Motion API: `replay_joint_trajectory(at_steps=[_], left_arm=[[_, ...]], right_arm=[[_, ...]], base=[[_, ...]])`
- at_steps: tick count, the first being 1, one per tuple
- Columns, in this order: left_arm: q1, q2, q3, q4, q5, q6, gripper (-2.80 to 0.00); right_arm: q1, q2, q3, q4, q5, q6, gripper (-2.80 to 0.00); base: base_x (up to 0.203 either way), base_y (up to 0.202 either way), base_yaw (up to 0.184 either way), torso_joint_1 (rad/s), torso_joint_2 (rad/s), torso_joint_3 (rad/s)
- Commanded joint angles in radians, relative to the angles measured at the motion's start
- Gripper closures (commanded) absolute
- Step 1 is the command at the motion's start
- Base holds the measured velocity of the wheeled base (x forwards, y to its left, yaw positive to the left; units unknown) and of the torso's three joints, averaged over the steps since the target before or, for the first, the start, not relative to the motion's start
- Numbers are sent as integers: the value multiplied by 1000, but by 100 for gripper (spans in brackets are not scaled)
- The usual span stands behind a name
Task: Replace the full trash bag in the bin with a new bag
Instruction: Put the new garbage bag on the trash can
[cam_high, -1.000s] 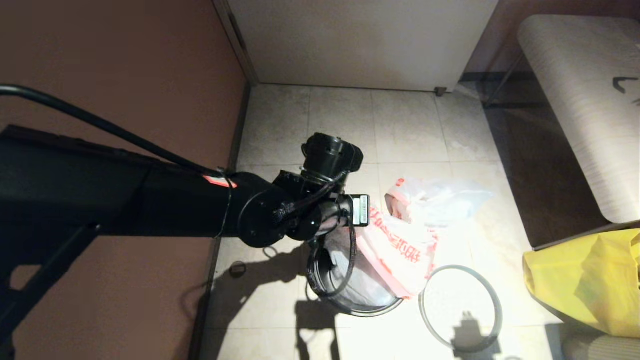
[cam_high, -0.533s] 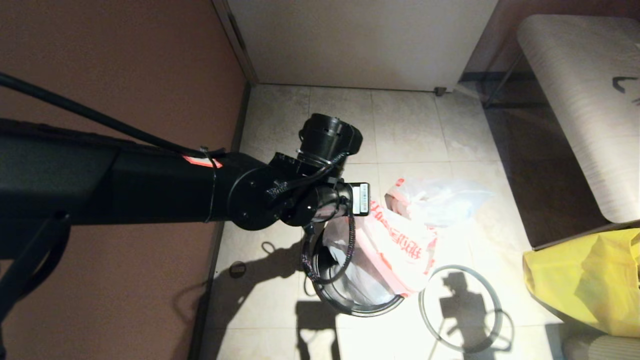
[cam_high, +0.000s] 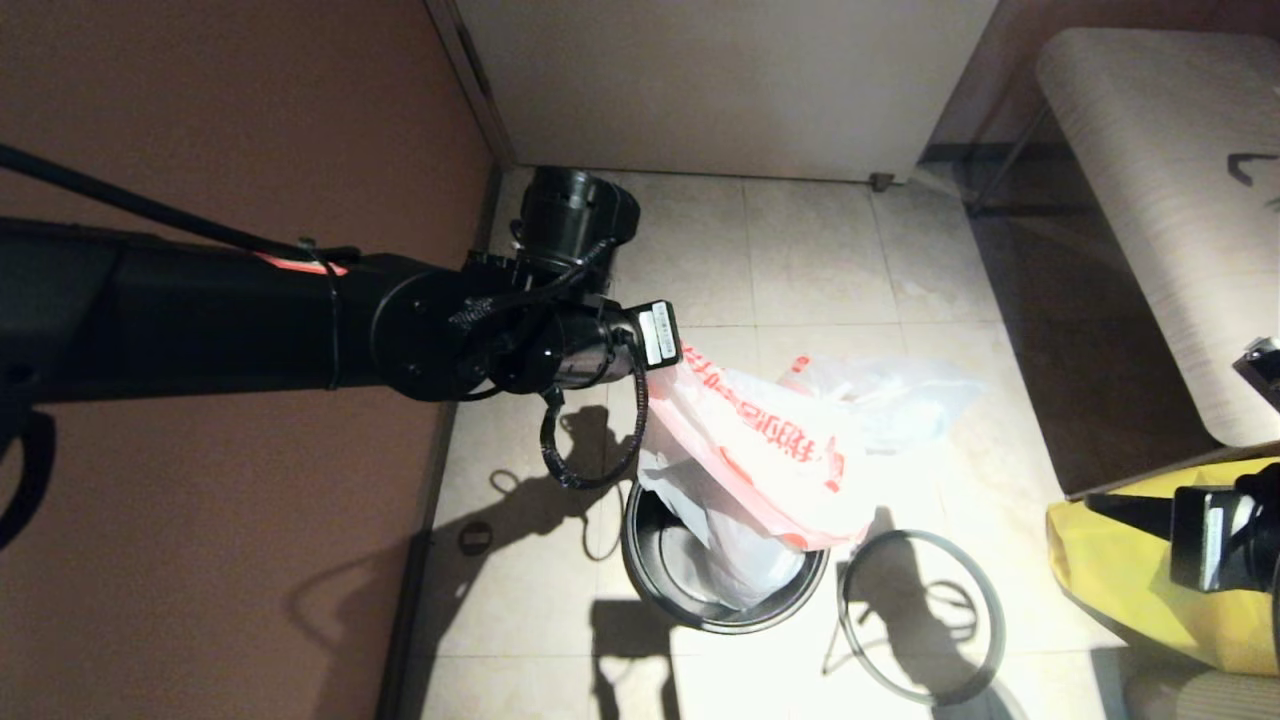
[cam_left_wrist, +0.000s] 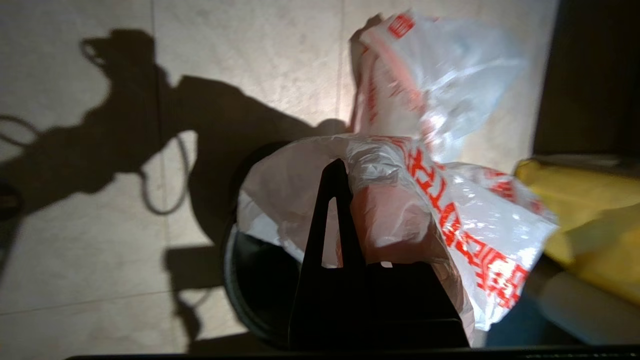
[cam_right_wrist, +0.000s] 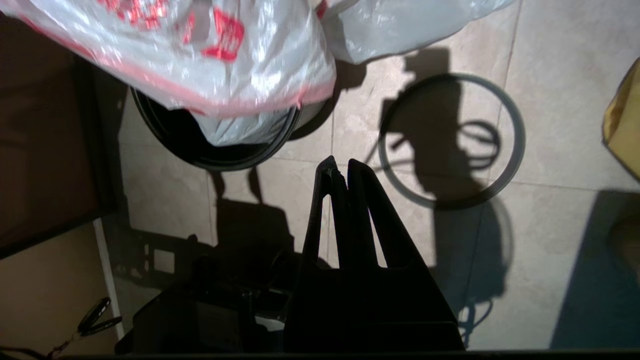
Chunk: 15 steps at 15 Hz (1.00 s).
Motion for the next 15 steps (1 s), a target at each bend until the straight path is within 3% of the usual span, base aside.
replay_joint_trajectory(at_steps=[1,4,6,8,13,14,15], left_arm=[[34,-23,-22,0,-9,-31,0],[69,-32,-12,0,-4,-58,0],[98,-42,1,4,6,-80,0],[95,-63,52,-1,16,-80,0],[60,-114,198,-73,17,-81,0],[51,-115,209,-92,17,-80,0],[48,-115,213,-106,17,-80,0]], right_arm=[[61,82,9,-2,-13,24,0],[123,155,-5,-15,-48,71,0],[133,215,-40,-40,-52,157,0],[145,265,-80,-52,-53,252,0],[295,400,-137,-102,-102,385,0],[321,442,-171,-110,-111,451,-280],[360,480,-210,-114,-115,527,-280]], base=[[0,0,0,0,0,0],[0,0,0,0,0,0],[0,0,0,0,0,0],[0,0,0,0,0,0],[0,0,0,0,0,0],[0,0,0,0,0,0],[0,0,0,0,0,0]])
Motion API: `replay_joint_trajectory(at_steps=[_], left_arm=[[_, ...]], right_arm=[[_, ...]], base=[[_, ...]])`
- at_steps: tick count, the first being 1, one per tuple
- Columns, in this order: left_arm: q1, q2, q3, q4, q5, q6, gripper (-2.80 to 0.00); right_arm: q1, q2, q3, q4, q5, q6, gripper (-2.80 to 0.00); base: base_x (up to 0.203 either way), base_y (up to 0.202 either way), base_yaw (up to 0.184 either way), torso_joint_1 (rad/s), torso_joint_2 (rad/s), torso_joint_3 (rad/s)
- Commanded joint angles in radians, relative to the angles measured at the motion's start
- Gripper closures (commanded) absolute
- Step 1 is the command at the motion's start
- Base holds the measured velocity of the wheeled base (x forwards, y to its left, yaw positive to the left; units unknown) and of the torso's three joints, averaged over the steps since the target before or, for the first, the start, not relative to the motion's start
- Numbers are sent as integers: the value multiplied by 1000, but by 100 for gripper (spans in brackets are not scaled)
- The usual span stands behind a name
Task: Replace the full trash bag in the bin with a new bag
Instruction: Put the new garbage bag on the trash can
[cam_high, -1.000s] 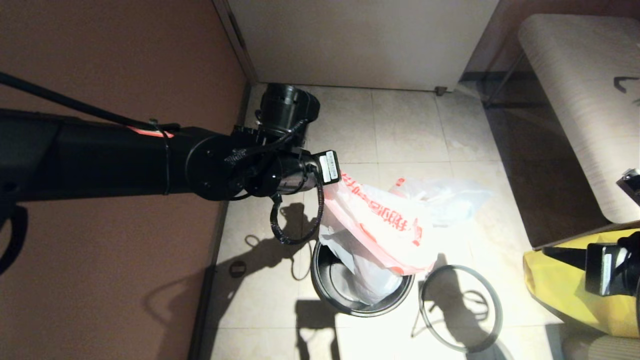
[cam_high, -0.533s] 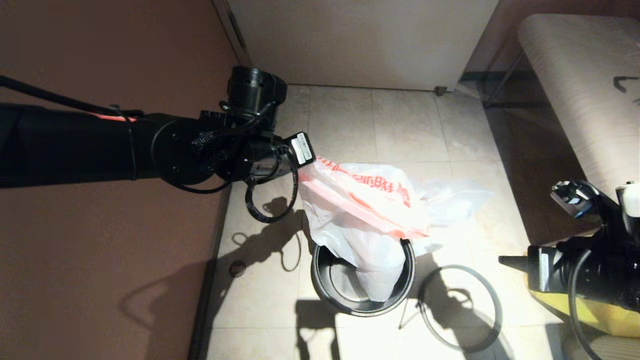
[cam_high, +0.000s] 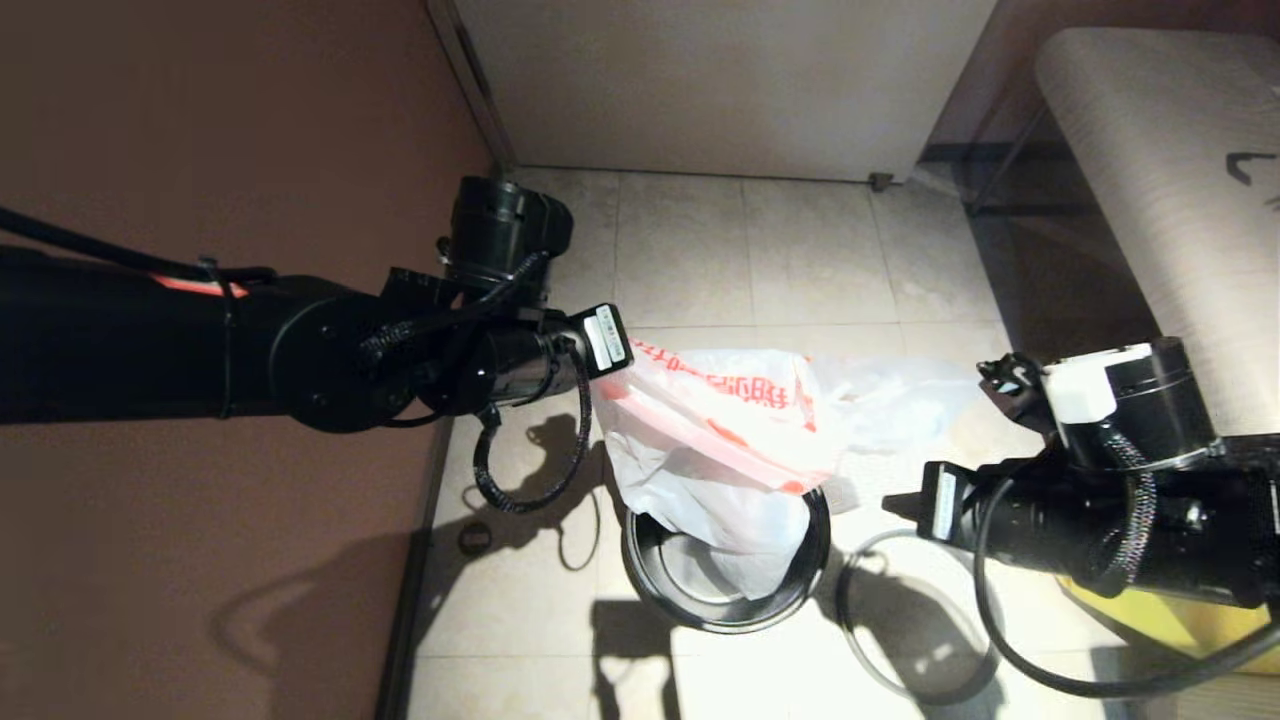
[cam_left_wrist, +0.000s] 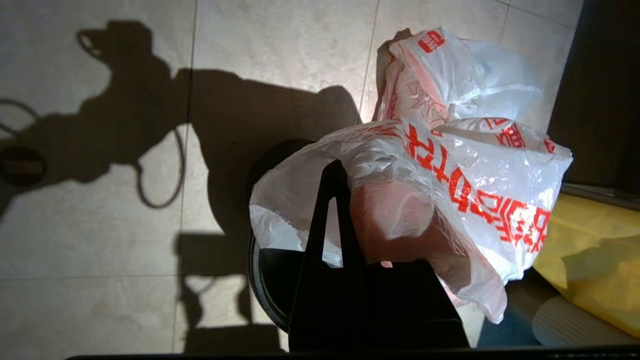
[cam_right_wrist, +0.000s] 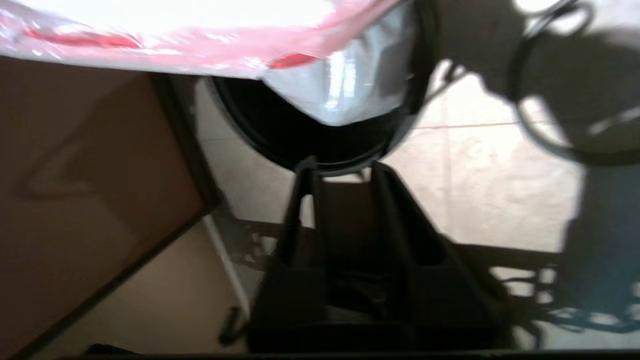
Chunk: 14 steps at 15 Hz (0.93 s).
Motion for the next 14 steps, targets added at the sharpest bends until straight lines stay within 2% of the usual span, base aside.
replay_joint_trajectory(at_steps=[1,3,6,8,11,14], left_arm=[[-6,-8,12,-8,1,-4,0],[-4,-8,9,-10,2,-3,0],[-3,-11,10,-8,2,-3,0],[-4,-16,10,-8,4,-3,0],[-3,-44,12,-8,4,-6,0],[-6,-65,45,-7,4,-8,0]], right_arm=[[86,120,-76,-2,-5,148,-280],[124,161,-92,2,-4,191,-280],[156,165,-99,4,64,192,-280],[167,189,-126,5,70,202,-280],[171,214,-217,43,147,339,-280],[167,267,-331,100,164,421,-280]], base=[[0,0,0,0,0,0],[0,0,0,0,0,0],[0,0,0,0,0,0],[0,0,0,0,0,0],[0,0,0,0,0,0],[0,0,0,0,0,0]])
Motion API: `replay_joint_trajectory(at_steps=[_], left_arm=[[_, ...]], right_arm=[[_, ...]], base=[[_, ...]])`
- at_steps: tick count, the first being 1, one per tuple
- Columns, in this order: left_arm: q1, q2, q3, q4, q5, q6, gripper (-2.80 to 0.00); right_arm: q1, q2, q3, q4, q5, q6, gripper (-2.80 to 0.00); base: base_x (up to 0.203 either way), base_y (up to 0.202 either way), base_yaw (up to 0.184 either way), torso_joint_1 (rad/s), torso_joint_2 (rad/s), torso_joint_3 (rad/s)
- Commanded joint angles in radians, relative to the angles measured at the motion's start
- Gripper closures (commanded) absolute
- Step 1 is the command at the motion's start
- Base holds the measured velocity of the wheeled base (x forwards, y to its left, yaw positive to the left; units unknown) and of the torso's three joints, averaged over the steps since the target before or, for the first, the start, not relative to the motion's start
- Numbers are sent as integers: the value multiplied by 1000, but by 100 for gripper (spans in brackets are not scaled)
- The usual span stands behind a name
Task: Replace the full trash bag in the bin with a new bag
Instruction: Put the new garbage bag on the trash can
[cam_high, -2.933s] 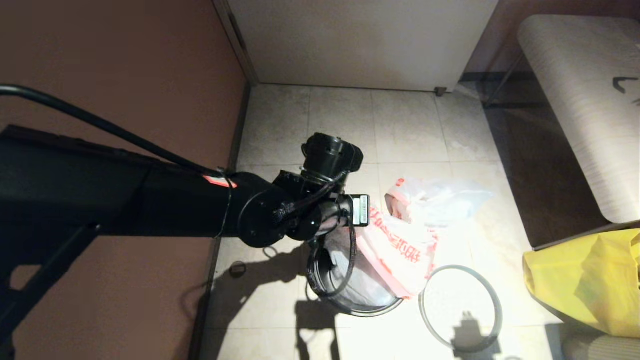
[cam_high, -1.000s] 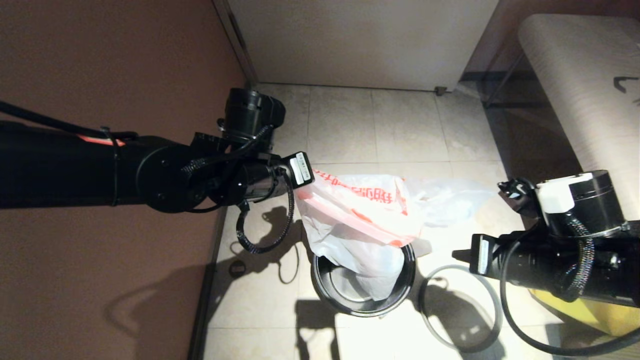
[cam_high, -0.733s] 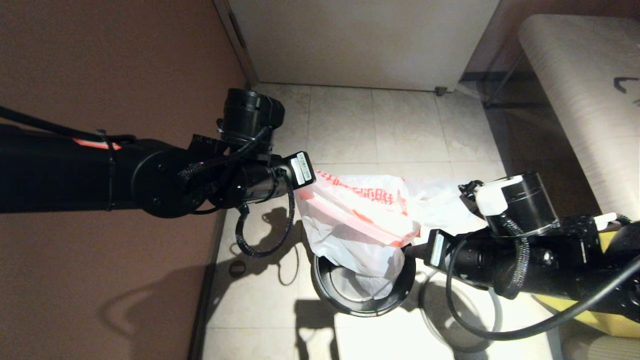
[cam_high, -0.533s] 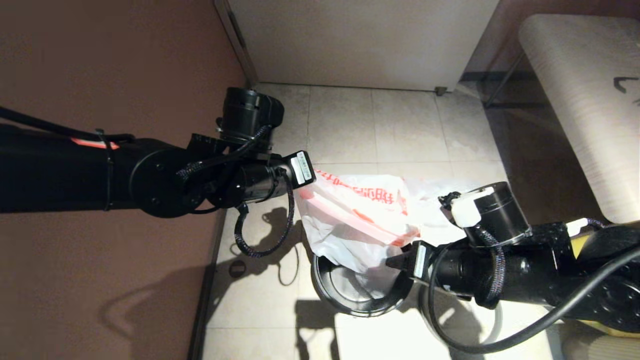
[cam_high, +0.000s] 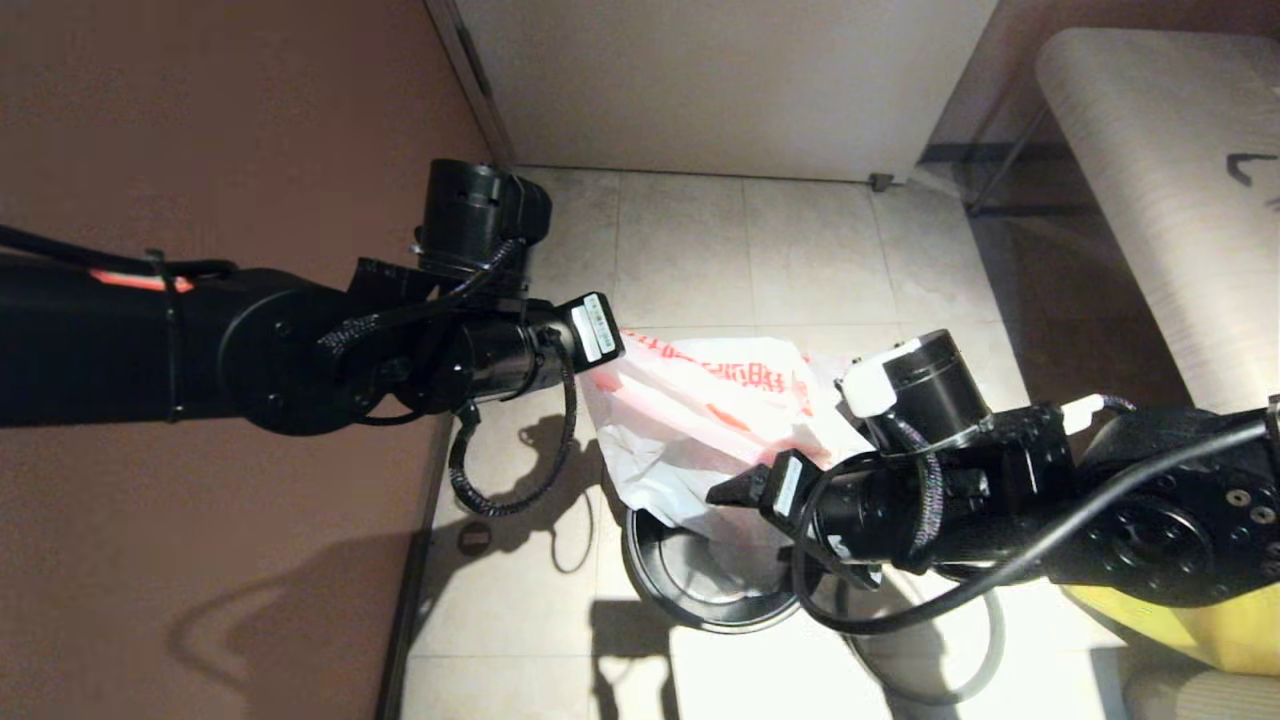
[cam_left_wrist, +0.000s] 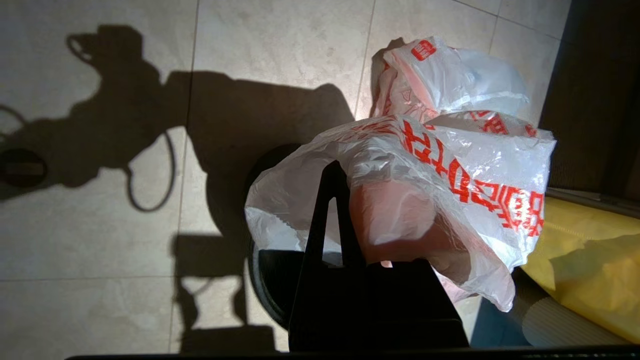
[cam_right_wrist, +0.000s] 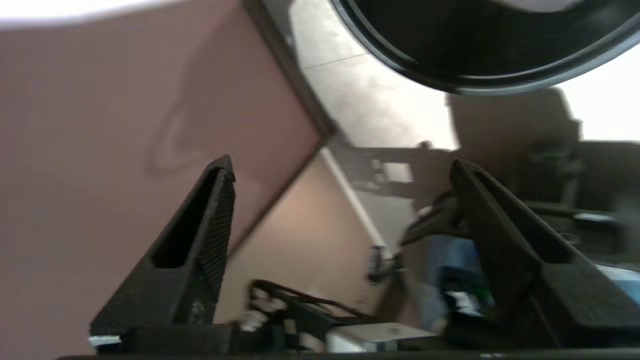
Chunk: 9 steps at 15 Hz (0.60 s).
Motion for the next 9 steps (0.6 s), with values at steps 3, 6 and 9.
replay_joint_trajectory(at_steps=[3,6,9], left_arm=[[0,-45,28,2,3,-3,0],[-2,-69,59,8,9,2,0],[-9,-93,89,25,18,2,0]], right_arm=[[-41,113,-183,31,3,120,-280],[-89,137,-228,57,17,188,-280],[-126,145,-241,22,18,199,-280]], base=[[0,0,0,0,0,0],[0,0,0,0,0,0],[0,0,0,0,0,0]])
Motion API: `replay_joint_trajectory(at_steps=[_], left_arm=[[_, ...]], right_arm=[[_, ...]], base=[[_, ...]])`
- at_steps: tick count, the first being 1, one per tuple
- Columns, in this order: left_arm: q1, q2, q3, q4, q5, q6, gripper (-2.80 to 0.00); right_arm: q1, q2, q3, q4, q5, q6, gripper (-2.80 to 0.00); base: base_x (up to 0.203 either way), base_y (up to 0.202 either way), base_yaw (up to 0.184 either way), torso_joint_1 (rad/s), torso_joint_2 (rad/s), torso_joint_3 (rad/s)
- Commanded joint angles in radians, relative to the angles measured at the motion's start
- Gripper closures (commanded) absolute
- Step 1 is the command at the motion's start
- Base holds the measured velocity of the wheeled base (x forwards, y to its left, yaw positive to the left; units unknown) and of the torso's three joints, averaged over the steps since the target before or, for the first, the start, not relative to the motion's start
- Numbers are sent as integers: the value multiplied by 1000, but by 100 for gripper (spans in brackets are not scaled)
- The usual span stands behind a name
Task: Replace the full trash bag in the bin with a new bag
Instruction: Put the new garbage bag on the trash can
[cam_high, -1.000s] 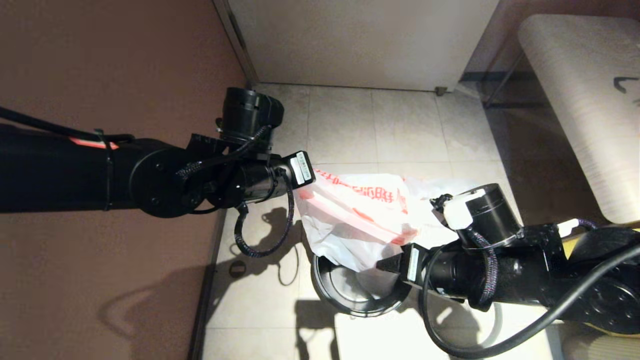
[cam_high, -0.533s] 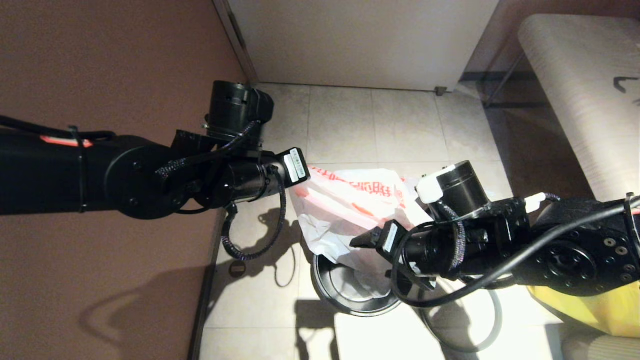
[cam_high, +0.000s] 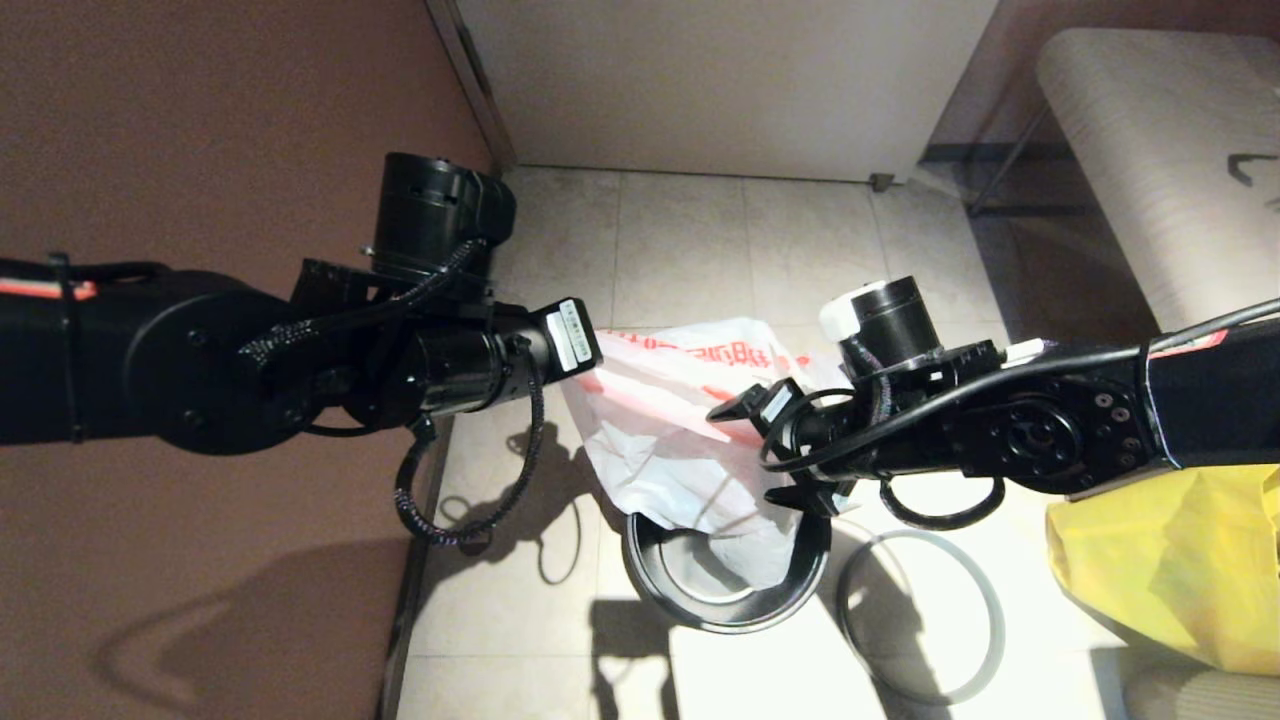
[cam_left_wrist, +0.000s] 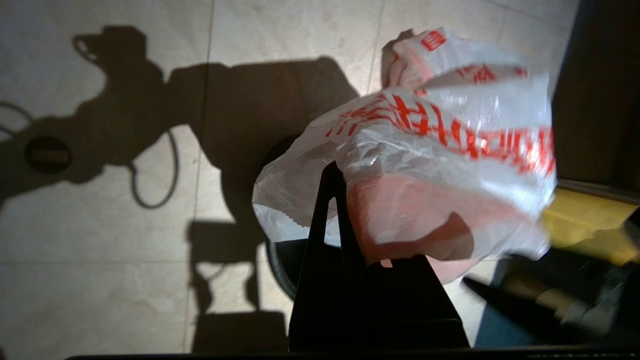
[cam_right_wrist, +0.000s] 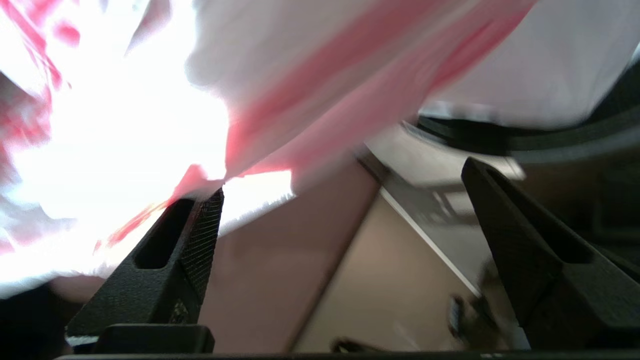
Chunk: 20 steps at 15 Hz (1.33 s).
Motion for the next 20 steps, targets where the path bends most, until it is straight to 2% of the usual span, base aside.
replay_joint_trajectory(at_steps=[1,3,6,9,13,20], left_arm=[[-10,-21,35,5,28,-3,0],[-11,-23,46,5,38,-2,0],[-22,-54,76,4,40,-4,0],[-28,-105,97,5,40,-5,0],[-52,-112,121,2,40,-8,0],[-58,-132,144,3,38,-5,0]], right_arm=[[-30,-5,-6,-27,1,37,-280],[-58,-23,-1,-31,6,55,-280],[-93,-38,17,-31,12,36,-280],[-99,44,-11,-32,5,-9,-280],[-99,90,-43,-32,-35,-12,-280],[-113,115,-194,-22,-42,-8,-280]], base=[[0,0,0,0,0,0],[0,0,0,0,0,0],[0,0,0,0,0,0],[0,0,0,0,0,0],[0,0,0,0,0,0],[0,0,0,0,0,0]])
